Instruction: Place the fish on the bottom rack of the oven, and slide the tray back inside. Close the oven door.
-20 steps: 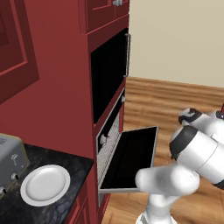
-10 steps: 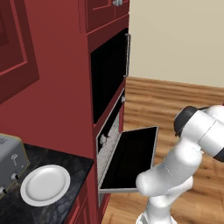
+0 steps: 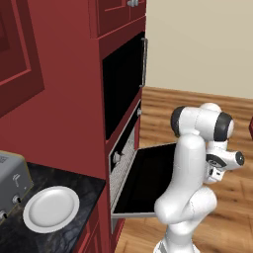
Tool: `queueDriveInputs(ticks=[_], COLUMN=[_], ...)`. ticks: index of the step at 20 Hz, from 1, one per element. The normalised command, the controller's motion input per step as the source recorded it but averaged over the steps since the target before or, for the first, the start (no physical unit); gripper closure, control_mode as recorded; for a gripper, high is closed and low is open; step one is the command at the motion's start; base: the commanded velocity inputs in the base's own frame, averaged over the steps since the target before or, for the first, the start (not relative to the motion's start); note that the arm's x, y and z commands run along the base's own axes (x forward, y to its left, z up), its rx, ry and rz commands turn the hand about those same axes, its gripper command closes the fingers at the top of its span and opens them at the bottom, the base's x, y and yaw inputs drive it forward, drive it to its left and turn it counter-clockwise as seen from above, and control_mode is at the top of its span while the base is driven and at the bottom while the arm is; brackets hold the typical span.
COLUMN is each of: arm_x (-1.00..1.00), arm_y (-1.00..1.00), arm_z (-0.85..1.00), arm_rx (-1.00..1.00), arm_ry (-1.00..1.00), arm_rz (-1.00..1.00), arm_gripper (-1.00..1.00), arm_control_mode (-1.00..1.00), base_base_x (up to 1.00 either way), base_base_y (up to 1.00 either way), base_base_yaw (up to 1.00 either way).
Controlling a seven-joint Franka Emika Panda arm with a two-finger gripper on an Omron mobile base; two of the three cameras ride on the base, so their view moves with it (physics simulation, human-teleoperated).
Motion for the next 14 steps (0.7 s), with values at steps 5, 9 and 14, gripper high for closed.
queueDriveInputs(ticks=[5, 9, 14], arm_x=[0.43, 0.27, 0.29], arm_y=[0.01, -0.02, 0.00], arm_z=[-0.60, -0.50, -0.37], arm_rx=[0.07, 0.12, 0.15], arm_ry=[0.06, 0.00, 0.00], arm_rz=[0.25, 0.29, 0.25], arm_gripper=[-1.00, -1.00, -1.00], arm_control_mode=[-1.00, -1.00, -1.00], base_base_x=[0.00, 0.00, 0.00], base_base_y=[0.00, 0.00, 0.00], base_base_yaw=[0.00, 0.00, 0.00])
